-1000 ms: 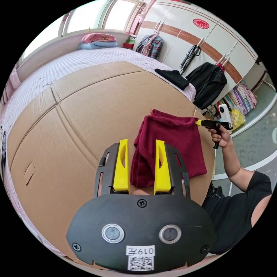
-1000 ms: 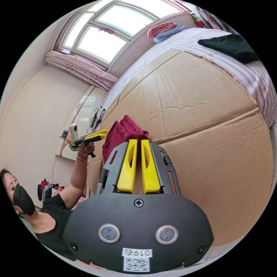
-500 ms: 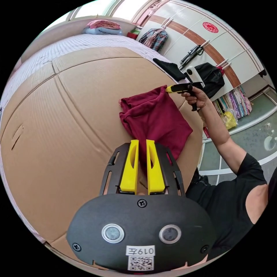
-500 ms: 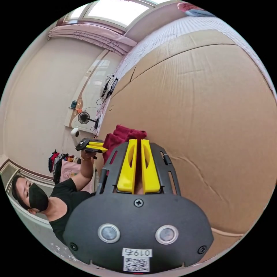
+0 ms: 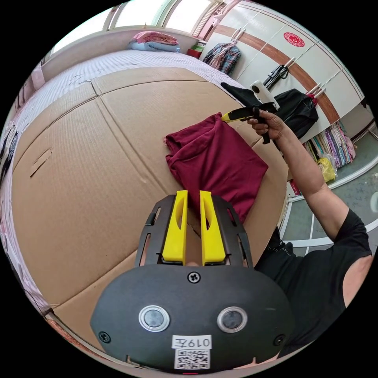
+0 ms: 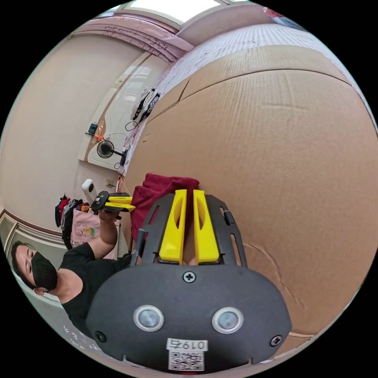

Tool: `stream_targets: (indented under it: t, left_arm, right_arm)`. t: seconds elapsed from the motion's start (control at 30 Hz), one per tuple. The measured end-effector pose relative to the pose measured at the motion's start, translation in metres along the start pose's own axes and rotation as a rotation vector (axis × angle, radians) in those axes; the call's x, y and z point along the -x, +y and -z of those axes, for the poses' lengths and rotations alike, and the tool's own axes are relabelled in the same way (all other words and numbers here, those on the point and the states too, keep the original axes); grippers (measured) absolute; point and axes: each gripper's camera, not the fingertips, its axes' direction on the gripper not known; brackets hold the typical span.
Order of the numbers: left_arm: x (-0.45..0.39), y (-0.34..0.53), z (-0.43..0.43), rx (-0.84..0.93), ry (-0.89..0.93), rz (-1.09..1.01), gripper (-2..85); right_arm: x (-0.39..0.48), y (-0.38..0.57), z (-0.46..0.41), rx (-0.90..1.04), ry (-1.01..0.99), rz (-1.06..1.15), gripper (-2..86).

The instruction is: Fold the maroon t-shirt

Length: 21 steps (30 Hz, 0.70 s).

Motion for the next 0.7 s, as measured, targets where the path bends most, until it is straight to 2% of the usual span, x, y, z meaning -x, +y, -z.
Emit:
stream_targets:
  t: [0.23,0.37,0.47,0.7]
  left_arm:
    - [0.024,-0.016,0.045,-0.131,-0.005,0.057,7.0]
    - [0.027,-0.044,0.032,-0.053,-0.037,0.040,5.9]
    - [0.030,-0.052,0.022,-0.015,-0.062,0.058,3.3]
    - [0.045,-0.035,0.018,-0.028,-0.038,0.099,1.4]
  right_arm:
    - [0.002,-0.003,0.005,-0.074,-0.042,0.014,6.7]
    - [-0.001,-0.007,-0.016,-0.056,-0.068,0.003,6.2]
    - [-0.004,-0.002,-0.024,-0.086,-0.074,0.012,2.4]
    - [-0.024,0.020,-0.046,-0.111,-0.088,-0.023,0.4]
